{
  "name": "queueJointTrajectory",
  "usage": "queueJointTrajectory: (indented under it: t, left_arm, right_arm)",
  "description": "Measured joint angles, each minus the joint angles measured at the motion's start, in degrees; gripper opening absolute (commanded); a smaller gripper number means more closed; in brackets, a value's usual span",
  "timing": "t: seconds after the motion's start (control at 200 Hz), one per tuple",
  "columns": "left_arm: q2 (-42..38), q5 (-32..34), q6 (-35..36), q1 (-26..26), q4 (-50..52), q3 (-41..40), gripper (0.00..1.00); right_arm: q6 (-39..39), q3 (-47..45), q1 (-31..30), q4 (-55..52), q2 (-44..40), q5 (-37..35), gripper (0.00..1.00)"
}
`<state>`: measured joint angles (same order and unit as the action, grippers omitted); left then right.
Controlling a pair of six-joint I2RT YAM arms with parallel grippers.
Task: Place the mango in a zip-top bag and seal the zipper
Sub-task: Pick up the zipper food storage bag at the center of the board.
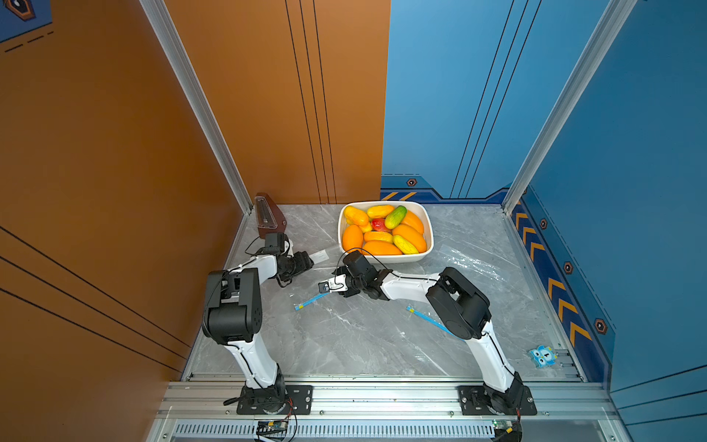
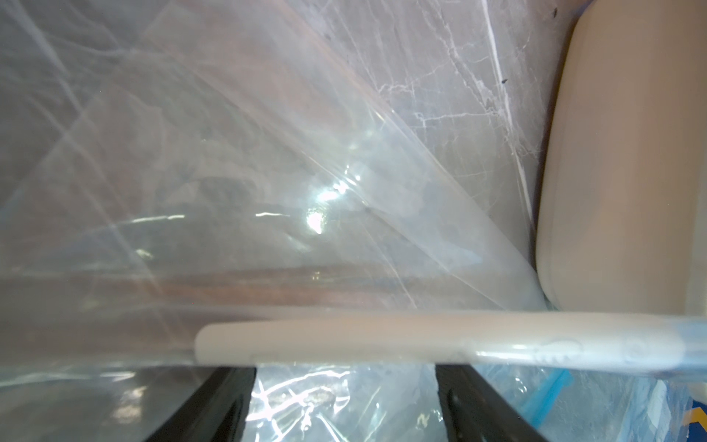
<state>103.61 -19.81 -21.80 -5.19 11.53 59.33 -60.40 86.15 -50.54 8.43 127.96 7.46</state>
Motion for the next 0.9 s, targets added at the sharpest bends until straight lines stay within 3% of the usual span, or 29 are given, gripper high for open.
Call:
queueJointTrajectory:
  t: [0.17,0.32,0.54,0.666,0.766,0.901]
  left_arm:
    - [0.0,0.0,0.0,0.0,0.0,0.0,0.77]
    - [0.0,0.0,0.0,0.0,0.0,0.0,0.77]
    - [0.0,-1.0,0.2,0.0,0.1,0.0,0.75]
    - [-1.4,-2.1,-0.7,0.2,1.5,-0.8,0.78]
    - [-7.6,-2.0,-2.5,0.5,5.4,-3.7,0.83]
    - [-25.9,0.6,-3.9,0.7,7.6,-5.2,0.94]
  right_arm:
    - [-0.8,3.3,0.0,-1.1,1.9,-0.6,0.46]
    - [-2.9,3.5,-0.2,-1.8,3.2,-1.2,0.38]
    - [-4.3,3.8,-0.6,-1.5,4.1,-3.1,0.00]
    - [0.2,3.8,-0.2,-1.6,3.7,-2.7,0.00]
    - [6.3,3.8,0.7,-2.9,1.6,-1.0,0.00]
    - [14.3,3.9,2.0,-3.4,-4.1,0.4,0.00]
